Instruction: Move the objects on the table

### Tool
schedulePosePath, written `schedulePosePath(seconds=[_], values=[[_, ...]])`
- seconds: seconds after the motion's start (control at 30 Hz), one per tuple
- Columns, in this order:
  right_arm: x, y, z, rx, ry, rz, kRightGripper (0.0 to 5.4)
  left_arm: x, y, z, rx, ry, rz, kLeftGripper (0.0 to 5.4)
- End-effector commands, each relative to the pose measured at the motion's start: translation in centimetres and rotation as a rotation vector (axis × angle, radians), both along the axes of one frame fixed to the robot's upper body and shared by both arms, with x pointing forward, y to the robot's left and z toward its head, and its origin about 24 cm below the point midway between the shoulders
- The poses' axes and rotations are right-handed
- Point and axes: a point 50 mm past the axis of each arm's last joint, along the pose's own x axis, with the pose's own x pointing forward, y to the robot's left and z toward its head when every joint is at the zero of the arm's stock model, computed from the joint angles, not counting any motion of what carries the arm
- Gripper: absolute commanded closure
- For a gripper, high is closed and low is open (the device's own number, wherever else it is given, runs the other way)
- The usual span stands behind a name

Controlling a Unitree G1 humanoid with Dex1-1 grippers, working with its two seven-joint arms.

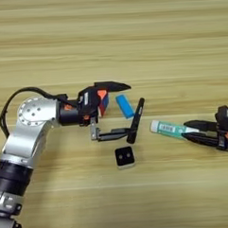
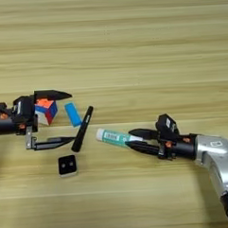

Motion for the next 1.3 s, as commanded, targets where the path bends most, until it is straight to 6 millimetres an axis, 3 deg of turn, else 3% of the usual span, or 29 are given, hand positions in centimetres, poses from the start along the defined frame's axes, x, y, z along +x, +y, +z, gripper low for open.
schedulePosePath(seconds=[0.03,0.67,0.7,0.8,1.03,1.3], values=[[0.4,-0.1,0.0,-0.011,-0.01,-0.001,3.78,0.3,0.3,0.7,0.011,-0.031,0.0,0.0],[0.3,-0.5,-1.7,-0.041,0.039,-0.021,3.84,0.3,0.2,0.6,0.013,-0.031,-0.001,0.0],[0.3,-0.5,-1.6,-0.036,0.036,-0.017,3.48,0.3,0.2,0.6,0.013,-0.03,-0.001,0.0],[0.3,-0.4,-1.2,-0.019,0.026,-0.005,3.1,0.3,0.2,0.6,0.013,-0.029,-0.002,0.0],[0.4,-0.3,-0.5,-0.006,0.007,0.007,2.43,0.3,0.1,0.5,0.012,-0.028,-0.002,0.0],[1.1,0.4,1.7,0.108,-0.063,0.005,1.54,0.3,0.0,0.5,0.01,-0.027,0.0,0.0]])
